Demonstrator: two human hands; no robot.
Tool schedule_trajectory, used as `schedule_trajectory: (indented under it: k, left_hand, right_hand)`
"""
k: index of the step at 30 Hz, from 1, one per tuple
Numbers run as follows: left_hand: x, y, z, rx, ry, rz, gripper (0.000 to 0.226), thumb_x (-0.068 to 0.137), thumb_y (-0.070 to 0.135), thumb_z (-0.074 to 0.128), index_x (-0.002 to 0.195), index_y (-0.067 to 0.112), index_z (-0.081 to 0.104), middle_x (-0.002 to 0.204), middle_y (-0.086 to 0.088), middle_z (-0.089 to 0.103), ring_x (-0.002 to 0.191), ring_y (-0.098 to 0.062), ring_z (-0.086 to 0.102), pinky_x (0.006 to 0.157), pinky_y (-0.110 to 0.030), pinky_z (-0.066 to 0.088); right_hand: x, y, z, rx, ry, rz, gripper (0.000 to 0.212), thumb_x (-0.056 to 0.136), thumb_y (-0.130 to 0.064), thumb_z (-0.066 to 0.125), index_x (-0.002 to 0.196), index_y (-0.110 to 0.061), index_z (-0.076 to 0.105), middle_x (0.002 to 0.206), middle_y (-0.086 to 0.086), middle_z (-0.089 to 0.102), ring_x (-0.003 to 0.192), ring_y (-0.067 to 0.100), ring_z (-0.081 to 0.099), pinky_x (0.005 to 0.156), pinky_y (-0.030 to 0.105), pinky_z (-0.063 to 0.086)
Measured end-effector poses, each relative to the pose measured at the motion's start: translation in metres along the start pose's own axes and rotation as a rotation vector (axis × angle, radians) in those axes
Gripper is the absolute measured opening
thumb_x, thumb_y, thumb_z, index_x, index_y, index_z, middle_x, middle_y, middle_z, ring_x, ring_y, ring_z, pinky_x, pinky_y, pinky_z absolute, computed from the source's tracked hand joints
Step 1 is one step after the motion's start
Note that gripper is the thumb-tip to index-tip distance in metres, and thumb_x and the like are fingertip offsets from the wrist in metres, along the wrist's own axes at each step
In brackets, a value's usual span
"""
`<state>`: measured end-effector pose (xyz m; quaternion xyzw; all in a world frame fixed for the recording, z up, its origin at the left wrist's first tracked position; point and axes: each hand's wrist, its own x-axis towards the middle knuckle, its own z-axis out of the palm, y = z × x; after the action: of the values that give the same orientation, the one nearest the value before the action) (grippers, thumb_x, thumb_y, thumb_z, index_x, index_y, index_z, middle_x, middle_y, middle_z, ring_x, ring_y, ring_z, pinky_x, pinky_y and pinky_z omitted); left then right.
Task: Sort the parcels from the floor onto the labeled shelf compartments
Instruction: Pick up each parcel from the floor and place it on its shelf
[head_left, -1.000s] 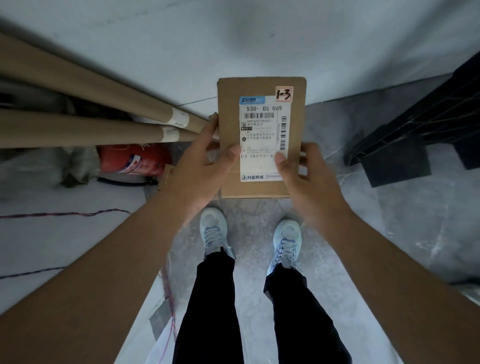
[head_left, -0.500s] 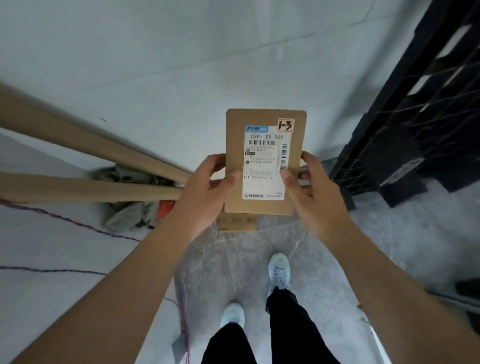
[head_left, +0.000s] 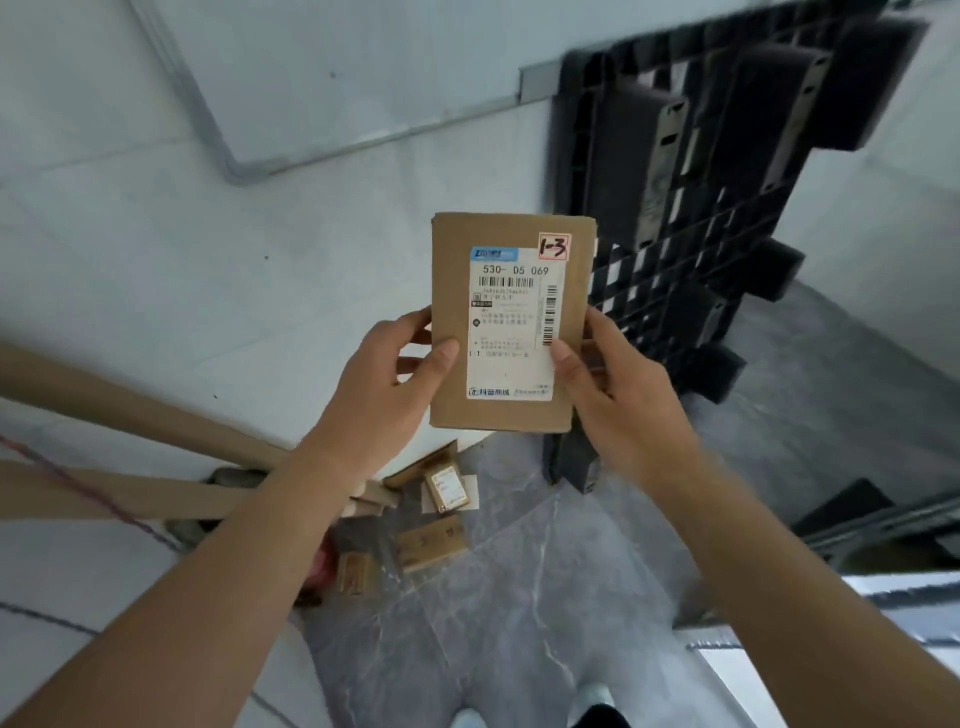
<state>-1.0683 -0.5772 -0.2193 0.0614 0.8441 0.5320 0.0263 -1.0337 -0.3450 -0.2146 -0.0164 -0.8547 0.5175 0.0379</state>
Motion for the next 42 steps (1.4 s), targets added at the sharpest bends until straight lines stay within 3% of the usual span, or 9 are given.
schedule_trajectory:
  k: [4, 10, 16, 25, 28, 31, 37, 40, 42]
  left_hand:
    - [-0.012, 0.065, 0.008, -0.032, -0.031, 0.121, 0.046, 0.101, 0.051, 0.059, 0.143, 0.033, 0.056, 0.132, 0.012, 0.063, 0.113, -0.015, 0.069, 0.093, -0.045, 0.061]
    - [-0.043, 0.152, 0.035, -0.122, -0.047, 0.267, 0.041, 0.1, 0.04, 0.066, 0.139, 0.028, 0.062, 0.127, 0.008, 0.069, 0.108, -0.019, 0.073, 0.09, -0.047, 0.062]
    - [-0.099, 0.236, 0.061, -0.224, -0.009, 0.429, 0.034, 0.1, 0.03, 0.069, 0.134, 0.03, 0.067, 0.12, 0.012, 0.071, 0.107, -0.017, 0.072, 0.095, -0.044, 0.06]
    - [-0.167, 0.336, 0.102, -0.32, -0.078, 0.595, 0.036, 0.101, 0.031, 0.067, 0.137, 0.028, 0.065, 0.123, 0.01, 0.071, 0.109, -0.013, 0.072, 0.094, -0.045, 0.061]
    - [-0.179, 0.363, 0.114, -0.335, -0.13, 0.655, 0.035, 0.101, 0.031, 0.066, 0.137, 0.028, 0.065, 0.122, 0.006, 0.072, 0.111, -0.017, 0.071, 0.092, -0.05, 0.061]
    - [-0.186, 0.389, 0.127, -0.348, -0.189, 0.727, 0.036, 0.101, 0.032, 0.066, 0.137, 0.03, 0.065, 0.123, 0.006, 0.071, 0.112, -0.015, 0.07, 0.095, -0.046, 0.06]
    - [-0.198, 0.431, 0.165, -0.433, -0.385, 0.822, 0.04, 0.096, 0.046, 0.068, 0.134, 0.035, 0.066, 0.125, 0.004, 0.07, 0.114, -0.018, 0.07, 0.095, -0.046, 0.06]
    - [-0.209, 0.448, 0.19, -0.463, -0.507, 0.856, 0.042, 0.09, 0.049, 0.066, 0.13, 0.037, 0.067, 0.122, 0.008, 0.071, 0.11, -0.015, 0.072, 0.095, -0.046, 0.06]
    - [-0.217, 0.454, 0.205, -0.485, -0.609, 0.867, 0.037, 0.094, 0.047, 0.067, 0.13, 0.039, 0.066, 0.125, 0.011, 0.071, 0.113, -0.016, 0.071, 0.097, -0.047, 0.058]
  right_hand:
    - [-0.032, -0.033, -0.06, -0.08, 0.085, -0.059, 0.049, 0.107, -0.04, 0.051, 0.155, -0.03, 0.041, 0.106, -0.035, 0.061, 0.09, -0.028, 0.057, 0.067, -0.001, 0.046]
    - [-0.082, -0.064, -0.144, -0.155, 0.228, -0.156, 0.045, 0.108, -0.038, 0.051, 0.152, -0.032, 0.044, 0.114, -0.027, 0.066, 0.099, -0.021, 0.06, 0.071, 0.001, 0.048]
    - [-0.146, -0.094, -0.211, -0.128, 0.363, -0.287, 0.041, 0.109, -0.034, 0.049, 0.15, -0.036, 0.043, 0.133, -0.029, 0.06, 0.122, -0.006, 0.058, 0.095, 0.016, 0.05]
    - [-0.235, -0.134, -0.295, -0.154, 0.576, -0.435, 0.044, 0.112, -0.034, 0.043, 0.155, -0.031, 0.04, 0.139, -0.025, 0.058, 0.114, -0.02, 0.055, 0.09, 0.0, 0.042]
    - [-0.261, -0.144, -0.318, -0.189, 0.635, -0.435, 0.043, 0.112, -0.035, 0.042, 0.155, -0.034, 0.037, 0.142, -0.024, 0.056, 0.117, -0.009, 0.057, 0.093, 0.003, 0.045]
    - [-0.285, -0.153, -0.342, -0.213, 0.707, -0.429, 0.044, 0.112, -0.037, 0.042, 0.156, -0.035, 0.037, 0.142, -0.023, 0.059, 0.122, -0.004, 0.059, 0.097, 0.016, 0.053]
    - [-0.344, -0.169, -0.376, -0.275, 0.873, -0.375, 0.035, 0.11, -0.036, 0.044, 0.144, -0.043, 0.041, 0.126, -0.034, 0.059, 0.111, -0.019, 0.057, 0.081, 0.003, 0.047]
    - [-0.376, -0.17, -0.383, -0.323, 0.993, -0.33, 0.038, 0.111, -0.034, 0.044, 0.148, -0.034, 0.046, 0.128, -0.028, 0.064, 0.114, -0.008, 0.063, 0.085, 0.012, 0.053]
    - [-0.398, -0.169, -0.383, -0.357, 1.063, -0.29, 0.034, 0.111, -0.035, 0.043, 0.144, -0.041, 0.047, 0.128, -0.025, 0.066, 0.114, -0.005, 0.064, 0.087, 0.016, 0.055]
